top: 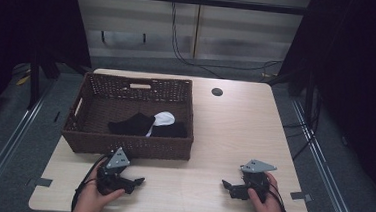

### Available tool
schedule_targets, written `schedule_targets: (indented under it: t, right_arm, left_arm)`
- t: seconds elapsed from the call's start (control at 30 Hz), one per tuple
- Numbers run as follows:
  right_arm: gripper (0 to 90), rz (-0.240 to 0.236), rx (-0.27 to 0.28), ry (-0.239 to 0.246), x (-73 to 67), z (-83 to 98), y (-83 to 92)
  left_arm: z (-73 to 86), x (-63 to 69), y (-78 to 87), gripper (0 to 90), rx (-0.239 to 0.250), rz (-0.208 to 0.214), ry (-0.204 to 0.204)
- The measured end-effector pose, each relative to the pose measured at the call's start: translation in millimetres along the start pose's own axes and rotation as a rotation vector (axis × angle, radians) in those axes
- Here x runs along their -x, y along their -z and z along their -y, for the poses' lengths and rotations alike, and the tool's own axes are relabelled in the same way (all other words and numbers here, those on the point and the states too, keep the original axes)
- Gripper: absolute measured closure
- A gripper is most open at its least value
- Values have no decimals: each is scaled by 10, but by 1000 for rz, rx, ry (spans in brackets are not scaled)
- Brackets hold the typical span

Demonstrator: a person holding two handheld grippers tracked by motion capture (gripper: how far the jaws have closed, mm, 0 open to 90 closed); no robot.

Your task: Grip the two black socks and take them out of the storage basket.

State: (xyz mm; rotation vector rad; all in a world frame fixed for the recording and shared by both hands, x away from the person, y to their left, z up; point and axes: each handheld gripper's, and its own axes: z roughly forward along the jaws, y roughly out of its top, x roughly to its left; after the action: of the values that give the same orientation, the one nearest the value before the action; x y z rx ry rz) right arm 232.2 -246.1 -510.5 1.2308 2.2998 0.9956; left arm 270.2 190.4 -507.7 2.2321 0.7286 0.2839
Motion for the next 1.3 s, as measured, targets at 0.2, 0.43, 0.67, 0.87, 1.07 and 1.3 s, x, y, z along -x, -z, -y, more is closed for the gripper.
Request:
schedule_targets:
  t: [0.2,0.43,0.67,0.87,1.07,1.3]
  right_arm:
    - [114,0,-2,-3,-3,3,5]
    - [114,1,-3,-5,-2,2,6]
    - [114,2,-2,-6,-2,2,6]
    - [114,1,-3,-7,-2,2,7]
    - [113,1,-2,-2,0,1,5]
    - [113,-3,-1,3,7,-2,0]
  left_arm:
    - [1,7,5,153,-2,-4,2]
    - [-74,51,69,201,-100,-3,3]
    - [-247,41,106,234,-243,27,27]
    - [-399,30,156,234,-273,47,19]
    - [-585,26,241,234,-338,57,6]
    - [-746,21,336,234,-345,60,0]
